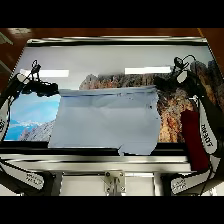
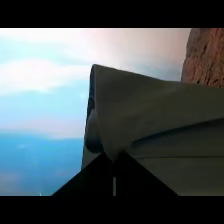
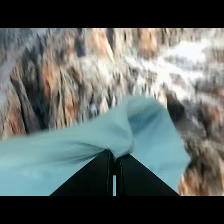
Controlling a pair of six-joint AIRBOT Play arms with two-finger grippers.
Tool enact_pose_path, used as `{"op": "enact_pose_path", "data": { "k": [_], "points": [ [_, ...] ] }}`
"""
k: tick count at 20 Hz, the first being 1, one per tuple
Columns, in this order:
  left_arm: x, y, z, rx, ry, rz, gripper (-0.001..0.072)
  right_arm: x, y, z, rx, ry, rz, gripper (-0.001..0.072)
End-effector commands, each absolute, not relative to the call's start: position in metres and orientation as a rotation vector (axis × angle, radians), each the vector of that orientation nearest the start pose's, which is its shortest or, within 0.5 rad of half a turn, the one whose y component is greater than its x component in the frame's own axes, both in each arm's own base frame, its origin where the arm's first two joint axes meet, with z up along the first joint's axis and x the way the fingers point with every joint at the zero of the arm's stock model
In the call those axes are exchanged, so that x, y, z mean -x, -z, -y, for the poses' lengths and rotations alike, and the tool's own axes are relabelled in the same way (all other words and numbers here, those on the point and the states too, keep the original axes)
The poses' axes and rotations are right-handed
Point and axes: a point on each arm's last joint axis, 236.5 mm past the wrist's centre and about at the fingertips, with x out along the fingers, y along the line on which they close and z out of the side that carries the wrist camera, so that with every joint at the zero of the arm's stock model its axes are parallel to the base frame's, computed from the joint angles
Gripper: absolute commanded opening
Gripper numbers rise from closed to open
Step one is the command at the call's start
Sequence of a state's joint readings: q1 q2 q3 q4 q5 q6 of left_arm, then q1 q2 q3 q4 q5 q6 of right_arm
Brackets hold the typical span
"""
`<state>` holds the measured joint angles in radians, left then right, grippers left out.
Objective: Fold the shirts.
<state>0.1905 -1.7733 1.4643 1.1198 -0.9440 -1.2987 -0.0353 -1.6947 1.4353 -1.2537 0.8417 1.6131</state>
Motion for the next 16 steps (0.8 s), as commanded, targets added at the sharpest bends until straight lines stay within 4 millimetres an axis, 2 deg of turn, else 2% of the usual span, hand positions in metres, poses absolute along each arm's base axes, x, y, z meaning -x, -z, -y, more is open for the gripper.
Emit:
{"op": "enact_pose_path", "data": {
  "k": [1, 3, 5, 8, 10, 11, 12, 13, 14, 16],
  "points": [
    [-0.467, 0.083, -0.024, 0.344, 0.161, -1.360, 0.0034, -0.453, 0.063, -0.047, -0.388, -0.041, -1.397, 0.0057],
    [-0.457, 0.085, -0.023, 0.398, 0.136, -1.408, 0.0034, -0.422, 0.083, -0.053, -0.358, -0.023, -1.516, 0.0057],
    [-0.450, 0.087, -0.016, 0.401, 0.147, -1.445, 0.0034, -0.401, 0.102, -0.052, -0.357, 0.019, -1.578, 0.0057],
    [-0.441, 0.092, -0.002, 0.412, 0.160, -1.500, 0.0035, -0.393, 0.117, -0.052, -0.393, 0.054, -1.587, 0.0057],
    [-0.436, 0.091, 0.007, 0.411, 0.173, -1.523, 0.0046, -0.399, 0.111, -0.059, -0.435, 0.041, -1.559, 0.0086],
    [-0.433, 0.090, 0.010, 0.410, 0.182, -1.539, 0.0167, -0.404, 0.105, -0.062, -0.463, 0.033, -1.534, 0.0208],
    [-0.427, 0.087, 0.010, 0.410, 0.188, -1.557, 0.0318, -0.408, 0.096, -0.064, -0.481, 0.020, -1.508, 0.0420],
    [-0.422, 0.082, 0.007, 0.413, 0.189, -1.572, 0.0466, -0.412, 0.086, -0.062, -0.482, 0.010, -1.477, 0.0473],
    [-0.416, 0.074, 0.002, 0.417, 0.186, -1.582, 0.0563, -0.415, 0.073, -0.060, -0.461, -0.013, -1.450, 0.0473],
    [-0.405, 0.052, -0.019, 0.428, 0.161, -1.577, 0.0566, -0.412, 0.039, -0.048, -0.399, -0.047, -1.417, 0.0473]
  ]
}}
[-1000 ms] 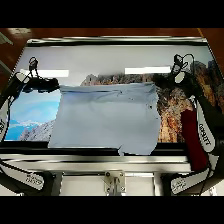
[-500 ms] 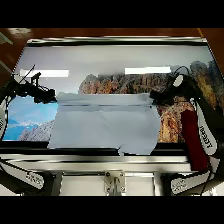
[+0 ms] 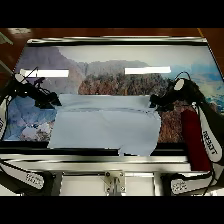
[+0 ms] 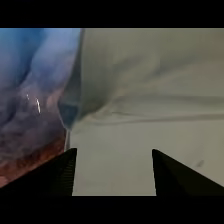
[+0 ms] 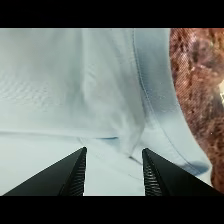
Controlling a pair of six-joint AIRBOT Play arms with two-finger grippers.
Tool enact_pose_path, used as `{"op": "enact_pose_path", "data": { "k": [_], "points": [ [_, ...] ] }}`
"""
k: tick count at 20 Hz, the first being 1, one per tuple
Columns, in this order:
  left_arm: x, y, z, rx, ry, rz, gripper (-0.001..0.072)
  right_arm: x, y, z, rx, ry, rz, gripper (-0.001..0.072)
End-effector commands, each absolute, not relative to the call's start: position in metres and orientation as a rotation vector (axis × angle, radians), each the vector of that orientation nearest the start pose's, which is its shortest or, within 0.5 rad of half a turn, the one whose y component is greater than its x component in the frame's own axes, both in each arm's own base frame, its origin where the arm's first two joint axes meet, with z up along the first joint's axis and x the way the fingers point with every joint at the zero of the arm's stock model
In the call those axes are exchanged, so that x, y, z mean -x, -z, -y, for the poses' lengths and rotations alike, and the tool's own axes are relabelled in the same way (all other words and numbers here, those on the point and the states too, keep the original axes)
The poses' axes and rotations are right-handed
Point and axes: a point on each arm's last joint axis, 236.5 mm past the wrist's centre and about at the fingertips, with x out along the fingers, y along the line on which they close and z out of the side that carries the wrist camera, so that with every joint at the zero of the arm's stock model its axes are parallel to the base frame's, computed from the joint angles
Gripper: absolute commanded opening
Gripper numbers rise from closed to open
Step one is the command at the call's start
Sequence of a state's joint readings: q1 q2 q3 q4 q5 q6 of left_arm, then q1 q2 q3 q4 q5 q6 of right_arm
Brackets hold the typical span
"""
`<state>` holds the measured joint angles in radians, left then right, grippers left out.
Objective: Fold the shirts.
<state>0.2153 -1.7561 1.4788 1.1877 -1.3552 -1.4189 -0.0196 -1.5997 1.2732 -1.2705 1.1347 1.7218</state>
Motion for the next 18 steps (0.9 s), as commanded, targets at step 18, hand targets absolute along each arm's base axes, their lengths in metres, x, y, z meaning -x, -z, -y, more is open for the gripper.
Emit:
{"op": "enact_pose_path", "data": {
  "k": [18],
  "points": [
    [-0.205, 0.121, -0.021, 0.823, 0.159, -1.754, 0.0611, -0.276, 0.064, 0.028, -0.555, 0.048, -1.607, 0.0470]
  ]
}}
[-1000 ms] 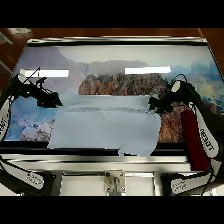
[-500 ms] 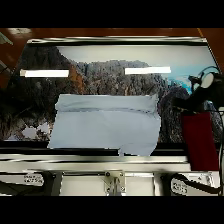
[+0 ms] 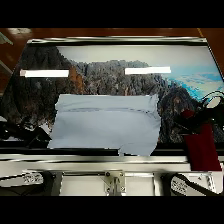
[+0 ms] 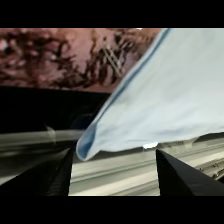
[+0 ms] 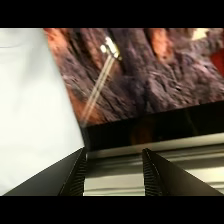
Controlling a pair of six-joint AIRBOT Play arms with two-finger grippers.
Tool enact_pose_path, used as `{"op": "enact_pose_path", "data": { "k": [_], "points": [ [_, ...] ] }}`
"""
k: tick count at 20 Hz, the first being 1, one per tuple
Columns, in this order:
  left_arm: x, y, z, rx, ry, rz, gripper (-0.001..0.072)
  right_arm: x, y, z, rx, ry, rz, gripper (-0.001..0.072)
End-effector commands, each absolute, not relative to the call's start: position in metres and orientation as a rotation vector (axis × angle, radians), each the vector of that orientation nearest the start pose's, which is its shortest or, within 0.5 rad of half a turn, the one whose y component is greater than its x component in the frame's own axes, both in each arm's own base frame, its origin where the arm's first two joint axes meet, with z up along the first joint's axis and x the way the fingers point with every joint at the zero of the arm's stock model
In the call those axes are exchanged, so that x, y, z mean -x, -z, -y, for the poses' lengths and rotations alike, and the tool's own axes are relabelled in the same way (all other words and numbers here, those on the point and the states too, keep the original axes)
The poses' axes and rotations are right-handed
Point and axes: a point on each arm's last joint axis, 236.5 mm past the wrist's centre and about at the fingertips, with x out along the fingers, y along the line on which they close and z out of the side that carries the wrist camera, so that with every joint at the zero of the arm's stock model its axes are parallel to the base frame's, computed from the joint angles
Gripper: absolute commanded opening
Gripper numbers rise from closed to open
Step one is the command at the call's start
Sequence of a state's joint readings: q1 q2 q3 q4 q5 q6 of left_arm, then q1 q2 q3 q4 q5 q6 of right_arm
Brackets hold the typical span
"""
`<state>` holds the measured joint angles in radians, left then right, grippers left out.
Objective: Fold the shirts.
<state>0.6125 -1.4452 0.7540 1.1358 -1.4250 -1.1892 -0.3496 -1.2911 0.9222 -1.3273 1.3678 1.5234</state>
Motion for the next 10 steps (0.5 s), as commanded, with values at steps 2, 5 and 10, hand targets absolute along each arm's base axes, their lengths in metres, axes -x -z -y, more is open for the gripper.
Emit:
{"op": "enact_pose_path", "data": {
  "k": [2, 5, 10],
  "points": [
    [-0.204, 0.122, -0.016, 0.805, 0.172, -1.766, 0.0609, -0.276, 0.064, 0.028, -0.551, 0.048, -1.607, 0.0470],
    [-0.207, 0.125, -0.012, 0.789, 0.167, -1.772, 0.0591, -0.276, 0.064, 0.028, -0.551, 0.047, -1.607, 0.0470],
    [-0.213, 0.112, 0.009, 0.851, 0.256, -1.755, 0.0037, -0.275, 0.064, 0.028, -0.550, 0.047, -1.613, 0.0470]
  ]
}}
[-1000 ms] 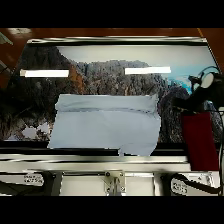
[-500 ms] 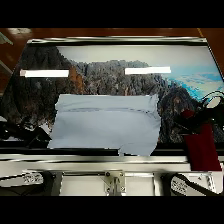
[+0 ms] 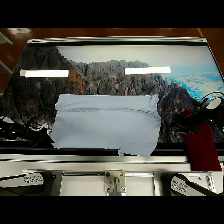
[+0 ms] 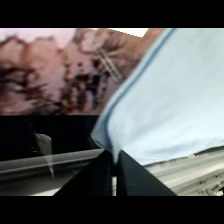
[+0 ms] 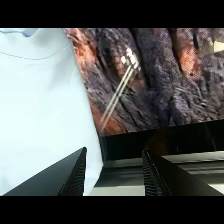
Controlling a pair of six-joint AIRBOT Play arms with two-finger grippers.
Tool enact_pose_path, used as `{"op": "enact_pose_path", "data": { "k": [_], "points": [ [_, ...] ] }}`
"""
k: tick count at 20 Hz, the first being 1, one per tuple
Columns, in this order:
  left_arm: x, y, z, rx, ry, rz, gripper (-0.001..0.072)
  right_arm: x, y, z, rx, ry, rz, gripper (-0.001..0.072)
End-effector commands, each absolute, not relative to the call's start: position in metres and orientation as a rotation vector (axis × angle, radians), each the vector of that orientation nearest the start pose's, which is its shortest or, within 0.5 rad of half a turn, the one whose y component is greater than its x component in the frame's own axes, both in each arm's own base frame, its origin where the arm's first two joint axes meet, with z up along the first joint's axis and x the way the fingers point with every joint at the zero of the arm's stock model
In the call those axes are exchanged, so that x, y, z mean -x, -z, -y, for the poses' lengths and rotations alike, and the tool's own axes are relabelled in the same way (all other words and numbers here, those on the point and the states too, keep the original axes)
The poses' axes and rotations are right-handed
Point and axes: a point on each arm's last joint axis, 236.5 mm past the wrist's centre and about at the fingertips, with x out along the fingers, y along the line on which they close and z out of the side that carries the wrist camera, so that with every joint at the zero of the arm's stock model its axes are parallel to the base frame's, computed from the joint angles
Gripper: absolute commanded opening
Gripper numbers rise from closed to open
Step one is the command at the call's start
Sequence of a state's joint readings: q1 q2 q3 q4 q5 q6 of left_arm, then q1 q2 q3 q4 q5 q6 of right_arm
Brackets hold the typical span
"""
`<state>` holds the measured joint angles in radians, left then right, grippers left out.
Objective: Fold the shirts.
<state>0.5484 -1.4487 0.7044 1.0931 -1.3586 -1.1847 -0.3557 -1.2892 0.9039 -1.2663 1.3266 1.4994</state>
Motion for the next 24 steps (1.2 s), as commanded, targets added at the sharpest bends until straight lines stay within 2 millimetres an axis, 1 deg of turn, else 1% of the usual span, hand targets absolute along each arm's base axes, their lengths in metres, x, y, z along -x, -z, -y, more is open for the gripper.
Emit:
{"op": "enact_pose_path", "data": {
  "k": [1, 2, 4, 6, 7, 8, 9, 10, 11, 12, 14, 18, 20, 21, 22, 24],
  "points": [
    [-0.216, 0.109, 0.012, 0.868, 0.270, -1.746, 0.0035, -0.269, 0.066, 0.027, -0.551, 0.044, -1.632, 0.0470],
    [-0.218, 0.108, 0.014, 0.880, 0.275, -1.736, 0.0035, -0.258, 0.069, 0.021, -0.566, 0.034, -1.674, 0.0470],
    [-0.221, 0.105, 0.017, 0.897, 0.289, -1.723, 0.0035, -0.233, 0.076, 0.004, -0.563, 0.000, -1.707, 0.0435],
    [-0.222, 0.104, 0.018, 0.899, 0.292, -1.718, 0.0035, -0.226, 0.076, -0.012, -0.548, -0.014, -1.624, 0.0436],
    [-0.222, 0.103, 0.018, 0.898, 0.292, -1.715, 0.0035, -0.224, 0.075, -0.020, -0.559, -0.022, -1.578, 0.0454],
    [-0.222, 0.103, 0.018, 0.896, 0.291, -1.713, 0.0035, -0.218, 0.075, -0.031, -0.584, -0.038, -1.556, 0.0464],
    [-0.223, 0.103, 0.018, 0.895, 0.291, -1.712, 0.0035, -0.208, 0.077, -0.041, -0.622, -0.050, -1.561, 0.0596],
    [-0.223, 0.102, 0.017, 0.893, 0.291, -1.710, 0.0035, -0.198, 0.082, -0.048, -0.648, -0.056, -1.578, 0.0634],
    [-0.223, 0.102, 0.017, 0.892, 0.291, -1.708, 0.0035, -0.189, 0.088, -0.052, -0.665, -0.057, -1.599, 0.0634],
    [-0.223, 0.101, 0.018, 0.885, 0.301, -1.706, 0.0035, -0.185, 0.092, -0.057, -0.692, -0.060, -1.608, 0.0632],
    [-0.221, 0.098, 0.019, 0.874, 0.324, -1.706, 0.0035, -0.182, 0.094, -0.065, -0.737, -0.069, -1.608, 0.0630],
    [-0.222, 0.098, 0.019, 0.869, 0.329, -1.701, 0.0035, -0.171, 0.107, -0.070, -0.772, -0.050, -1.624, 0.0631],
    [-0.221, 0.098, 0.019, 0.869, 0.330, -1.702, 0.0035, -0.169, 0.113, -0.072, -0.790, -0.036, -1.615, 0.0630],
    [-0.221, 0.098, 0.019, 0.869, 0.329, -1.702, 0.0035, -0.170, 0.115, -0.073, -0.801, -0.030, -1.606, 0.0579],
    [-0.222, 0.098, 0.019, 0.869, 0.329, -1.701, 0.0035, -0.173, 0.116, -0.073, -0.815, -0.026, -1.592, 0.0543],
    [-0.223, 0.097, 0.020, 0.877, 0.332, -1.694, 0.0035, -0.181, 0.116, -0.077, -0.853, -0.025, -1.554, 0.0544]
  ]
}}
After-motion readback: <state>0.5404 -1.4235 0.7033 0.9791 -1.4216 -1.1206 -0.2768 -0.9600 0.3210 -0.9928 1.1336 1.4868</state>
